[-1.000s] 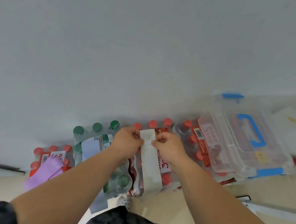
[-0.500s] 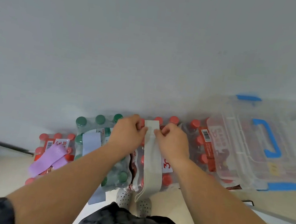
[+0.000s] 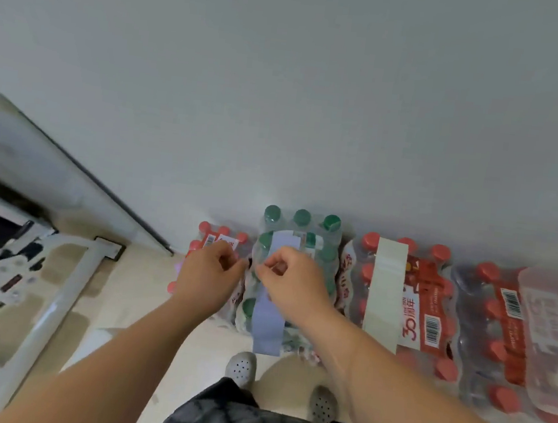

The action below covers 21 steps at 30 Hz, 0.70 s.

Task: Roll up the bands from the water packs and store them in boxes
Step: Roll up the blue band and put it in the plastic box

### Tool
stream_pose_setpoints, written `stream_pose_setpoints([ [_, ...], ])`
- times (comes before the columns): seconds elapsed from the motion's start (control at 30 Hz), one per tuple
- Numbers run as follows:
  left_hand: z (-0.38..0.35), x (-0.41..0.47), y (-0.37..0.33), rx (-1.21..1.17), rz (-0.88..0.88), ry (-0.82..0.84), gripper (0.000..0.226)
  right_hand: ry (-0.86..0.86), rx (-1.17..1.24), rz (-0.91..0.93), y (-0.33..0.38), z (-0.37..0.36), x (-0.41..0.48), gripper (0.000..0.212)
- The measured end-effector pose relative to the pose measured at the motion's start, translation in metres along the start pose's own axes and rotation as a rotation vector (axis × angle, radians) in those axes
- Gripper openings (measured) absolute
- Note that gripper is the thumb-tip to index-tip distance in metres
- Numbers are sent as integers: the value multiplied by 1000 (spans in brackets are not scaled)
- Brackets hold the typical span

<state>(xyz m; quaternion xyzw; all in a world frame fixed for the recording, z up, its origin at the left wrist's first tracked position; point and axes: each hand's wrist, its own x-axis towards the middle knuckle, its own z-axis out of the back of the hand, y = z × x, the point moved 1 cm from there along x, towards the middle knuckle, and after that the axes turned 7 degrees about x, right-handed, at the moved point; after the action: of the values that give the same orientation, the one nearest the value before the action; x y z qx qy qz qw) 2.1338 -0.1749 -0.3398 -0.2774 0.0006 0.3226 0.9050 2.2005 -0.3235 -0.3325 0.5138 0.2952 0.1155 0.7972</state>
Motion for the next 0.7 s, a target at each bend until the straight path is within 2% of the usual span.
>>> stream_pose_setpoints([
  [0.17, 11, 31, 80, 23, 103, 14, 19, 167, -60, -34, 19, -79, 24, 4],
  [0.27, 18, 61, 134, 71, 149, 168, 12, 171, 4, -135, 24, -121, 50, 2],
  [0.37, 25, 98, 181, 128, 146, 318, 15, 117, -53, -248, 16, -155, 85, 5],
  [0.47, 23, 130, 216, 178, 125, 404, 23, 81, -86, -394, -3, -178, 113, 21],
  [0.7, -16, 167, 258, 76, 191, 610, 43, 119, -164, -537, -44, -223, 150, 46],
])
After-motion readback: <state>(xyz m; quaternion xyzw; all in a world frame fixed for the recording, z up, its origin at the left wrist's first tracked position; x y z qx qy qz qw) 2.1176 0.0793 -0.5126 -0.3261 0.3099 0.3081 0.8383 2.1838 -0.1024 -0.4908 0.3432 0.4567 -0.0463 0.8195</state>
